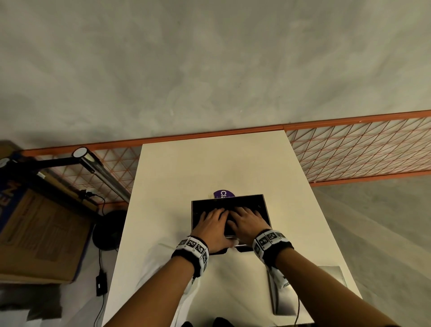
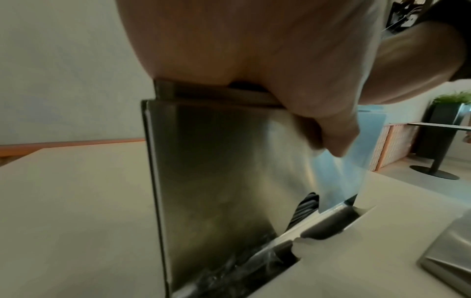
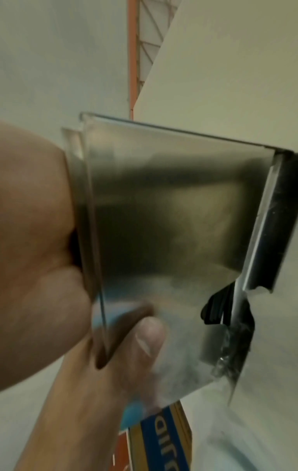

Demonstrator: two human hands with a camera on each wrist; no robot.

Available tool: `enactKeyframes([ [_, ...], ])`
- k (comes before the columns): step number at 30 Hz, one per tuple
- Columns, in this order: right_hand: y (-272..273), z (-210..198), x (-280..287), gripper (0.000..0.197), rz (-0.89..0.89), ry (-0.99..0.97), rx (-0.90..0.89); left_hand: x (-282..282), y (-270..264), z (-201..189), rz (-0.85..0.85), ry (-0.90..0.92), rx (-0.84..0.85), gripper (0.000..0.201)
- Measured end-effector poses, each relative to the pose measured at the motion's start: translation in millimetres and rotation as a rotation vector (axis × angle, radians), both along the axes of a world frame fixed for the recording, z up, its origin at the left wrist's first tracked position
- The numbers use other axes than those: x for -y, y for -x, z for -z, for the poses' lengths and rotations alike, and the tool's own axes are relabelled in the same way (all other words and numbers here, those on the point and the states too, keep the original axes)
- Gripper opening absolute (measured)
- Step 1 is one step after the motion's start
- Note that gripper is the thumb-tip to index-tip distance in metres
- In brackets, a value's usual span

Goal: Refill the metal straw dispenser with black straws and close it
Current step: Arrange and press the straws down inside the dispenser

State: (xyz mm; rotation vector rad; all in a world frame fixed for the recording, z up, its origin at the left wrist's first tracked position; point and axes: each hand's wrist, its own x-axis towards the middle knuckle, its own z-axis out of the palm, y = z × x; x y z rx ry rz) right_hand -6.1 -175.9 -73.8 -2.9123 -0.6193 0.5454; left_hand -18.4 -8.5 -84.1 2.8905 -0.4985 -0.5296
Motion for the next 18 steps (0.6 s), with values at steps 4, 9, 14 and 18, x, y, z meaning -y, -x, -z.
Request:
enactKeyframes([
  [4,7,-4,6,0.046,-0.207,0.115,0.032,-4,2,0,0.025,0.006,0.002,0.083],
  [9,11,-11,13,0.070,-0.193,0.017,0.055,-10,6,-11,0.038,0.074,-0.016,0.071],
  [14,-1,-29,40,0.027,0.172,-0.344,0.429,-35,8,-37,-0.173,0.305,0.318,0.050],
  [18,-9,-49,58,0.030,0.595,-0.119,0.006,-50,6,-51,-0.535,0.068,0.118,0.044],
])
